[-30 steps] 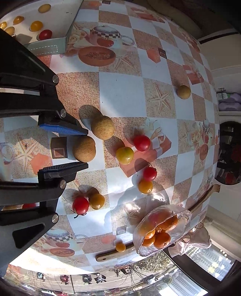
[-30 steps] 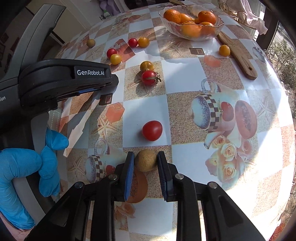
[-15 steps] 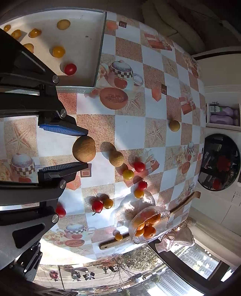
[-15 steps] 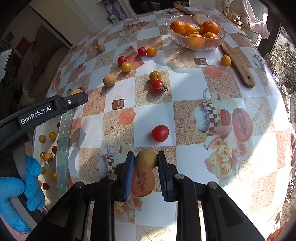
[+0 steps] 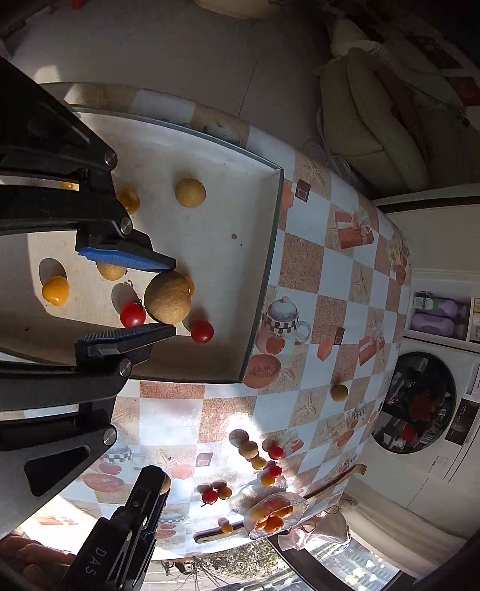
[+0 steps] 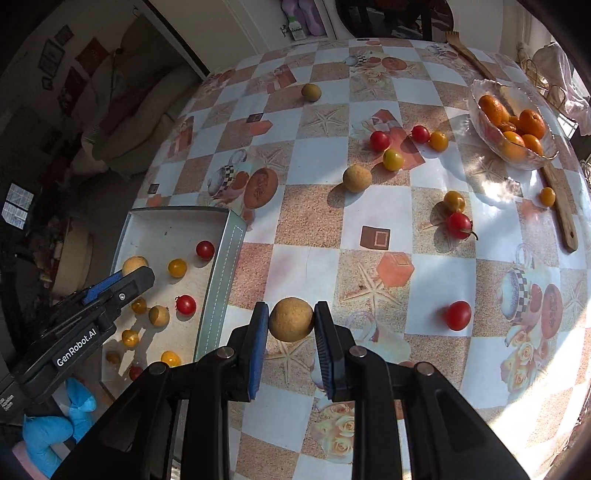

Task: Organize fruits
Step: 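Carry both brown fruits into the white tray and open both tools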

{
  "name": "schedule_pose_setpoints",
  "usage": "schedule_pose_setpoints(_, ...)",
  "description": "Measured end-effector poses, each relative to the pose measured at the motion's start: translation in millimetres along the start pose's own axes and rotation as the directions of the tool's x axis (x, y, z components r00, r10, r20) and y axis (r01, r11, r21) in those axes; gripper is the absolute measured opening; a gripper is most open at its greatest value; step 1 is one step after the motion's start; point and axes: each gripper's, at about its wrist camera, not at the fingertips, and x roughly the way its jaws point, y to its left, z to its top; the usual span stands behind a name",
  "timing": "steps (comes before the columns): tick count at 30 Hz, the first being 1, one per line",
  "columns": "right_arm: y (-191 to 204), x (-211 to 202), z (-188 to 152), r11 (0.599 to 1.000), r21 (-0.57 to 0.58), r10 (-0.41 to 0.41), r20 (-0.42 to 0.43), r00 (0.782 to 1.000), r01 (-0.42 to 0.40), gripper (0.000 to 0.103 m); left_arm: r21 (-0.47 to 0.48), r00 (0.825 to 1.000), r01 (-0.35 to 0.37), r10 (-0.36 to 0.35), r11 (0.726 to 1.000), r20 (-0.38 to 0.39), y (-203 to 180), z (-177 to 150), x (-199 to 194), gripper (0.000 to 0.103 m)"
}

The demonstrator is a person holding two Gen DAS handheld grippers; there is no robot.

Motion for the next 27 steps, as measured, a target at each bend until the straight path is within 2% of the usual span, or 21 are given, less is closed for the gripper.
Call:
schedule_pose_setpoints(4,35,16,11,0.998,-0.050,0.040,-0.020,0.999,-0.041,0.028,-0.035,0.997,-0.070,0.069,0.997,-0.018,43,-7,6,0.030)
schedule_pose_setpoints(10,75,49,19,0.993,-0.102,0.056,-0.073,0.996,-0.063,0.028,-0.059,0.993,-0.096,0.092,0.994,-0.067,80,-8,29,0.030)
schedule_pose_setpoints(19,101,84,25,0.986,-0.165,-0.008,-0.131,0.991,-0.014,0.028,-0.025,0.989,-0.087,0.083,0.996,-0.124,84,-8,53,0.030)
schedule_pose_setpoints(27,107,109,26,0.979,-0.205,-0.056,-0.184,0.981,0.017,0.028,0.015,0.987,-0.108,0.109,0.994,-0.121,81,-10,55,0.032)
